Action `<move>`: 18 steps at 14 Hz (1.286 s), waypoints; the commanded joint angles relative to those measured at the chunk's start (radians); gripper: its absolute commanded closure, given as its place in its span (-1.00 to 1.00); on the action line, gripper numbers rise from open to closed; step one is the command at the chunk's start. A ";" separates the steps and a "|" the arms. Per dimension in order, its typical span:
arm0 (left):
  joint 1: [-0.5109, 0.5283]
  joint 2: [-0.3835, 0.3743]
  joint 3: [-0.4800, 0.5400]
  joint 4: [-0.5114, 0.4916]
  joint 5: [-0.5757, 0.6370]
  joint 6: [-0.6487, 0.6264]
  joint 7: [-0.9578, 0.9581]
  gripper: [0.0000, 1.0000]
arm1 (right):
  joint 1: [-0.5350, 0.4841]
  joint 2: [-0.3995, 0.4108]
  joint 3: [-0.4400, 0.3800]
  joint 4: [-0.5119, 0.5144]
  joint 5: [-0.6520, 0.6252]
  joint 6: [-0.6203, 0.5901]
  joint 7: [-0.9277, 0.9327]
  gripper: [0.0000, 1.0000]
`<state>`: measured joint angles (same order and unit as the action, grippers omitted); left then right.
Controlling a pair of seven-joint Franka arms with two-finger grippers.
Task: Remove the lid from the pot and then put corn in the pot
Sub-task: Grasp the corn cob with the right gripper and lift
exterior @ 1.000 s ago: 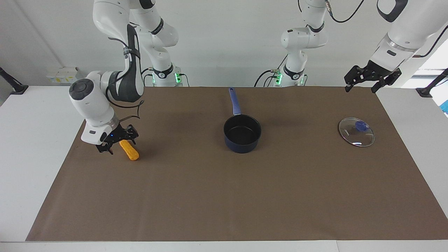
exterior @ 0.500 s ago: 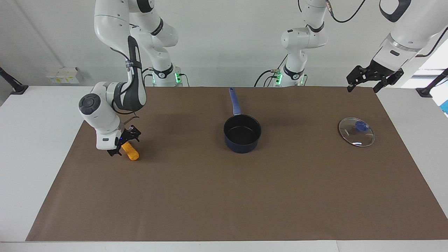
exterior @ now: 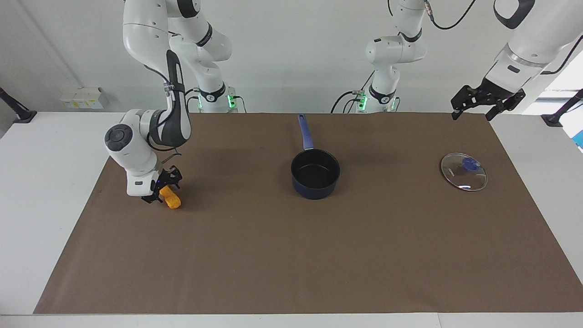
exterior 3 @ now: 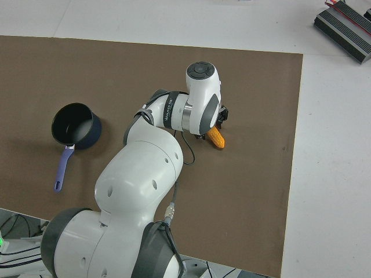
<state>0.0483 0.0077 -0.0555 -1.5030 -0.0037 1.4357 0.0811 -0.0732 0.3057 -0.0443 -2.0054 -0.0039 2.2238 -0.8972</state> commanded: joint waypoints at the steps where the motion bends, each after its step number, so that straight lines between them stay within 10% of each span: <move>1: 0.004 -0.009 -0.004 0.004 0.011 -0.020 -0.004 -1.00 | -0.011 0.015 0.001 0.032 0.002 0.008 0.030 1.00; 12: 0.005 -0.009 -0.004 0.004 0.011 -0.020 -0.004 -1.00 | 0.162 -0.172 0.017 0.249 -0.002 -0.347 0.716 1.00; 18: 0.005 -0.009 -0.004 0.004 0.011 -0.020 -0.004 -1.00 | 0.433 -0.149 0.030 0.307 0.021 -0.403 1.116 1.00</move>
<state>0.0483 0.0077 -0.0555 -1.5030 -0.0037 1.4356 0.0811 0.2931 0.1295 -0.0221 -1.7103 -0.0001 1.8254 0.1172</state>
